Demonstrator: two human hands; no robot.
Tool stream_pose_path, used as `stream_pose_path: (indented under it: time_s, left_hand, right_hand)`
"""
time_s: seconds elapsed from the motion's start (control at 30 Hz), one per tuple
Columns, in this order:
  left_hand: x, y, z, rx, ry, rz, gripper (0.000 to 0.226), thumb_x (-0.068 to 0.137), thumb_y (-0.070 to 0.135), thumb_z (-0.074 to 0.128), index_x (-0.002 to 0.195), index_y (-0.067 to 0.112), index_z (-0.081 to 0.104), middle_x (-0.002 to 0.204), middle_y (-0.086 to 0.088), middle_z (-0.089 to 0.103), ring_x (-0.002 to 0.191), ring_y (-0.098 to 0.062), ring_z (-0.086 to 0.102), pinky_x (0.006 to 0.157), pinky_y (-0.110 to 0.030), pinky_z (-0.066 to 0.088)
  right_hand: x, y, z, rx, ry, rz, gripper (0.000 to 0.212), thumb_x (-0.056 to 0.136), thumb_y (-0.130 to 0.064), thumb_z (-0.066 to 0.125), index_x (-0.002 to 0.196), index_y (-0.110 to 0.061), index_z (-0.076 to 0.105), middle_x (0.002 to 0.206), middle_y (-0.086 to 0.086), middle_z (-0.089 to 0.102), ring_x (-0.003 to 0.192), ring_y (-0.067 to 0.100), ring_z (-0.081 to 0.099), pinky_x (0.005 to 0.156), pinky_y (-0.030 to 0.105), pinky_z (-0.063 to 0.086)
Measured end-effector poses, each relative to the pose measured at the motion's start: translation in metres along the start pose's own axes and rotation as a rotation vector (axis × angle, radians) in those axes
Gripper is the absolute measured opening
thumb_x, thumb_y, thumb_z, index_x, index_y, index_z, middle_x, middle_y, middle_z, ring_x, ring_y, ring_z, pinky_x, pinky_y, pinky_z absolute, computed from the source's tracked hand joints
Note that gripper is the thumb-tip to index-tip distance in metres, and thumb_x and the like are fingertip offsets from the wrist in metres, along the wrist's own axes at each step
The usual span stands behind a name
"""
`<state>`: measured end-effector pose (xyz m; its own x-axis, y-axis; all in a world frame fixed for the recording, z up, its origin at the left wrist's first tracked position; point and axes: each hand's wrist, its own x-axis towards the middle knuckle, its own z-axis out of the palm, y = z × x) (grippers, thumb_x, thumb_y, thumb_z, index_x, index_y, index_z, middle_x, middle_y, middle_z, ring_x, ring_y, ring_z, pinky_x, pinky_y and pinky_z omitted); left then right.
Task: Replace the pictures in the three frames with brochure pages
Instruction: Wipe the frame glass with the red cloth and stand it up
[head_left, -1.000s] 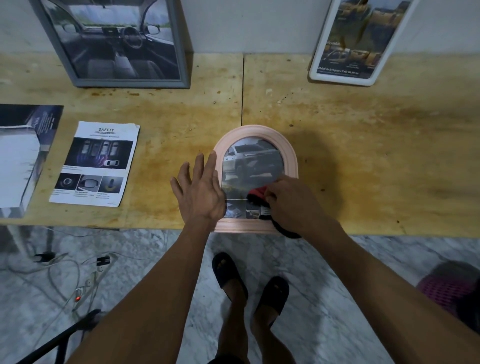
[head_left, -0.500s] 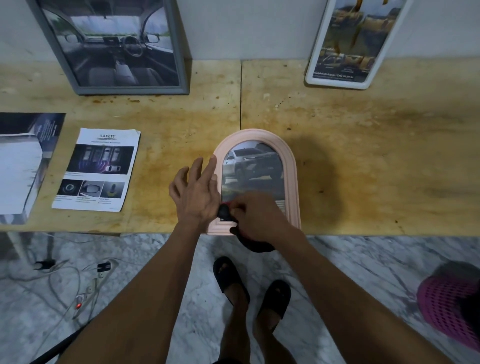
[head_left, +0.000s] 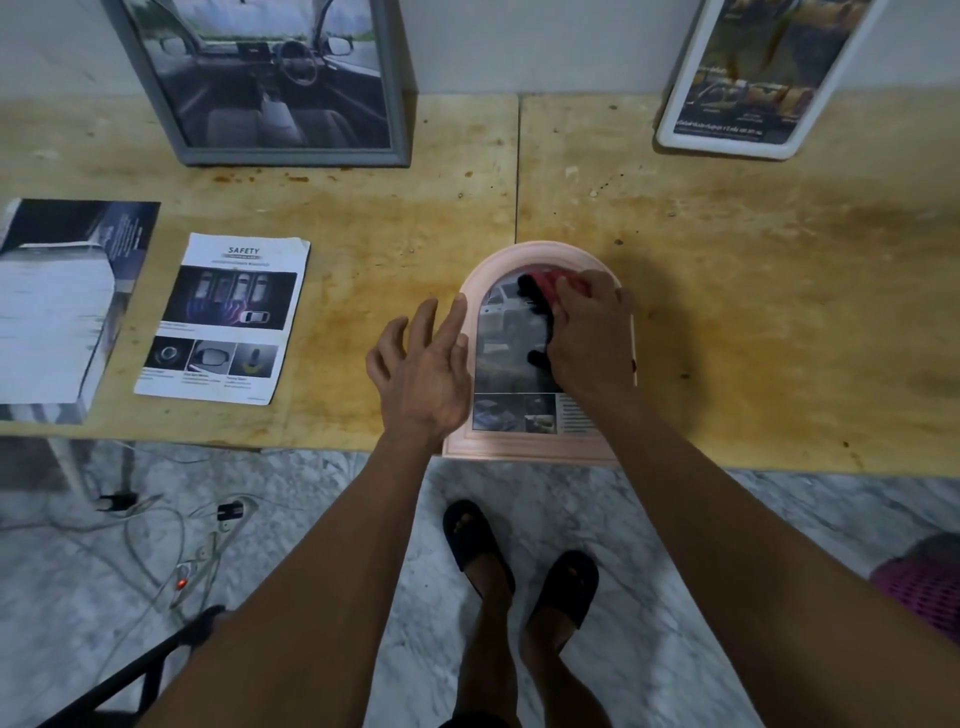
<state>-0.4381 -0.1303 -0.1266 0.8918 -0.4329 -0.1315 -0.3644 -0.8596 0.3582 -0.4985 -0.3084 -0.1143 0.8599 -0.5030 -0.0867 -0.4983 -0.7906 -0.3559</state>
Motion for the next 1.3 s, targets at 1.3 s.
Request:
stream_pose_path:
  time_s: [1.3]
  left_hand:
    - [-0.003,0.007,0.01,0.001,0.056,-0.044,0.046,0.106,0.038,0.025,0.151,0.045,0.027,0.161,0.005,0.025,0.145,-0.029,0.016,0.116,-0.054,0.013]
  right_hand:
    - [-0.058,0.009,-0.079,-0.113,-0.467,-0.219,0.015,0.095,-0.025,0.059,0.097,-0.012,0.066,0.1,0.004,0.051,0.098,0.023,0.053,0.084,0.031,0.039]
